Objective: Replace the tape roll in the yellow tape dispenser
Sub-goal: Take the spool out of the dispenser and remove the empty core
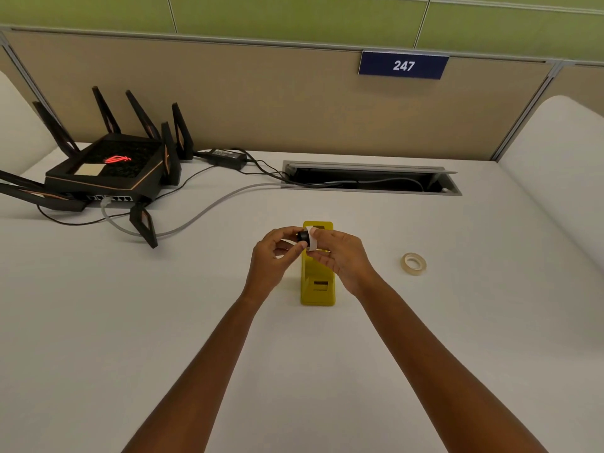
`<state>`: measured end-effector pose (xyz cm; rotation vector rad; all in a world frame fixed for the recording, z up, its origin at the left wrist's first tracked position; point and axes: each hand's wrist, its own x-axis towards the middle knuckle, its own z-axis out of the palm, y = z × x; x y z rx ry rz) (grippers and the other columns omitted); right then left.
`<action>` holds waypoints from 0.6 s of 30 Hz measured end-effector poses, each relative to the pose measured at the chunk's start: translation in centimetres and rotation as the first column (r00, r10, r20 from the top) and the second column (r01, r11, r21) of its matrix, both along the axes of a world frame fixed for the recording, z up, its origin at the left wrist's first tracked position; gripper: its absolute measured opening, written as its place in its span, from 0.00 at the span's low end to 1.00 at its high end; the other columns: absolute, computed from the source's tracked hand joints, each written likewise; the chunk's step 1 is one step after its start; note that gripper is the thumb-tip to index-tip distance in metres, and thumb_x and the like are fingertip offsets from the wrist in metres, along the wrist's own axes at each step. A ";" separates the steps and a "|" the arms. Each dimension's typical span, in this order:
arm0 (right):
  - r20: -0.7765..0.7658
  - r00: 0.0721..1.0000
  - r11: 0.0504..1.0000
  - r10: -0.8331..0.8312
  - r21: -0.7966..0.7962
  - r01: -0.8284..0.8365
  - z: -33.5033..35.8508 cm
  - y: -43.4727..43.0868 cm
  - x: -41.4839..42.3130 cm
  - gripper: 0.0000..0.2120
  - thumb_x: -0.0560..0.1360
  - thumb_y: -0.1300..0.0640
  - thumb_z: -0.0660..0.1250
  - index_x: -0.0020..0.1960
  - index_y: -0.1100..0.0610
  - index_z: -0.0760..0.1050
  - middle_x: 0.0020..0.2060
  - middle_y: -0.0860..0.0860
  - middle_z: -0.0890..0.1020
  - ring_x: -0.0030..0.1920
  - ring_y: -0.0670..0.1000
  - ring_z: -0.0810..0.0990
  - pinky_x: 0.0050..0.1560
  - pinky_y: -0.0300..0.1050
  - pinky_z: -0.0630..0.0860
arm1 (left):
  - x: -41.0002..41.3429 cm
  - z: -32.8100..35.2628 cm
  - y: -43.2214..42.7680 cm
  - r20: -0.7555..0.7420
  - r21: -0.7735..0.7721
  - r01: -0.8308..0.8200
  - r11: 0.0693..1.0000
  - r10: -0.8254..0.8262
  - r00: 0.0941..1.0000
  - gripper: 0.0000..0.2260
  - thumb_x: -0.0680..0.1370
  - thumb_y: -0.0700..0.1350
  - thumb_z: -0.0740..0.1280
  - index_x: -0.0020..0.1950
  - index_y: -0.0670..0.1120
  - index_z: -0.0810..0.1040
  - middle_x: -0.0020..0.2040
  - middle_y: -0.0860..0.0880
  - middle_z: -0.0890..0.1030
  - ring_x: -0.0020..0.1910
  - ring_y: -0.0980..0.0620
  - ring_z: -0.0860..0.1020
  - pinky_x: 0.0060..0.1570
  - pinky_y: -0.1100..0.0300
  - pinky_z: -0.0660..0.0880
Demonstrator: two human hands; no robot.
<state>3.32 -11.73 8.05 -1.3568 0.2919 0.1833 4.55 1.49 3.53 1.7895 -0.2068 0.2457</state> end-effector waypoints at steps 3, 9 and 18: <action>-0.013 1.000 1.000 0.017 0.016 -0.016 0.1 1.0 0.4 0.16 0.75 0.59 0.65 0.59 0.67 0.74 0.55 0.63 0.79 0.51 0.57 0.79 0.52 0.44 0.78 | 0.1 0.1 0.9 -0.028 -0.033 -0.011 0.999 0.010 1.000 0.11 0.73 0.37 0.67 0.55 0.43 0.77 0.47 0.47 0.80 0.37 0.64 0.78 0.42 0.72 0.76; -0.001 0.999 0.998 0.051 0.036 -0.051 0.2 2.3 1.0 0.15 0.75 0.60 0.65 0.59 0.67 0.74 0.53 0.61 0.79 0.52 0.56 0.78 0.51 0.44 0.78 | 0.1 0.3 2.1 -0.091 -0.135 -0.031 0.990 0.019 0.996 0.11 0.74 0.35 0.66 0.56 0.40 0.76 0.44 0.50 0.80 0.37 0.65 0.78 0.43 0.73 0.76; -0.019 0.997 0.996 0.069 0.050 -0.068 0.0 2.7 1.0 0.08 0.76 0.60 0.65 0.52 0.62 0.76 0.43 0.54 0.79 0.45 0.52 0.79 0.47 0.40 0.78 | 0.0 0.4 2.7 -0.104 -0.150 -0.008 0.989 -0.007 0.995 0.11 0.73 0.34 0.67 0.55 0.39 0.77 0.44 0.50 0.80 0.39 0.65 0.79 0.46 0.71 0.77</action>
